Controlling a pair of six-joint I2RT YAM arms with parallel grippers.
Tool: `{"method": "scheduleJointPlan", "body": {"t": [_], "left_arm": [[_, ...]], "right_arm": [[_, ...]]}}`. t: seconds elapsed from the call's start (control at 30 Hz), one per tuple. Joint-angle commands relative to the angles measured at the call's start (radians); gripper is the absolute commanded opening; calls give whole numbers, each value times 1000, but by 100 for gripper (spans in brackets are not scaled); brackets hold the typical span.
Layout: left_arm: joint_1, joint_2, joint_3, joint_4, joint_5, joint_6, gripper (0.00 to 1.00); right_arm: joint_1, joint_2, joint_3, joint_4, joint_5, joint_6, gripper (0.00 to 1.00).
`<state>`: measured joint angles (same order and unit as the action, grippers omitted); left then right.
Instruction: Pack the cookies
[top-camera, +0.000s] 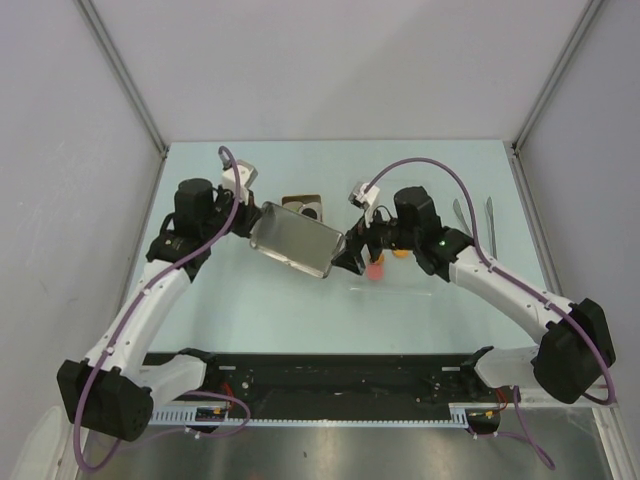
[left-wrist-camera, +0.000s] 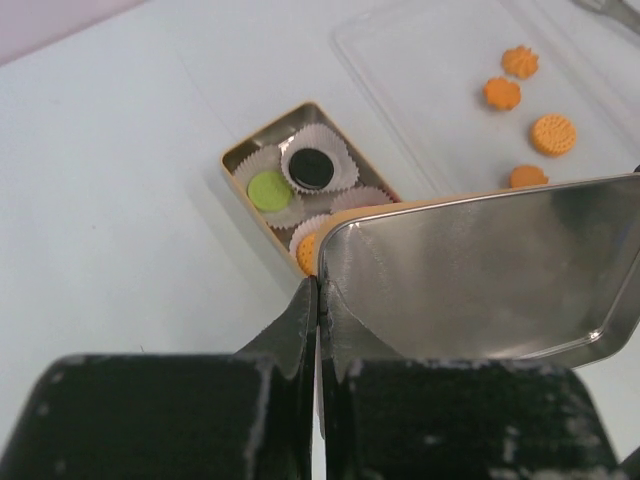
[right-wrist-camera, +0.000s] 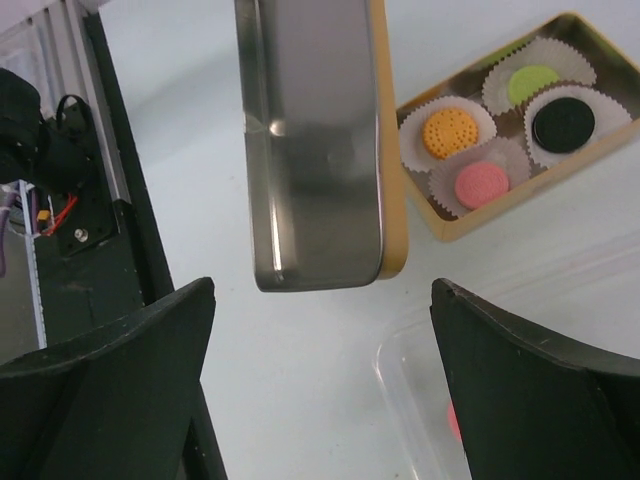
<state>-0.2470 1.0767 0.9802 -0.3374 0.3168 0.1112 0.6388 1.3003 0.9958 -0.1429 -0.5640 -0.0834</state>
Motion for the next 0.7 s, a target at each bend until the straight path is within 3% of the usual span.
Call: {"method": "scheduleJointPlan", "body": {"t": [0.0, 0.37, 0.67], "left_arm": [[6, -52, -17, 164, 48, -48, 0], [8, -87, -124, 443, 113, -134, 0], [8, -70, -120, 472, 130, -157, 0]], "right_arm": [[-40, -32, 43, 117, -86, 69, 93], [-208, -61, 63, 275, -330, 319, 92], [-202, -68, 78, 250, -343, 304, 92]]}}
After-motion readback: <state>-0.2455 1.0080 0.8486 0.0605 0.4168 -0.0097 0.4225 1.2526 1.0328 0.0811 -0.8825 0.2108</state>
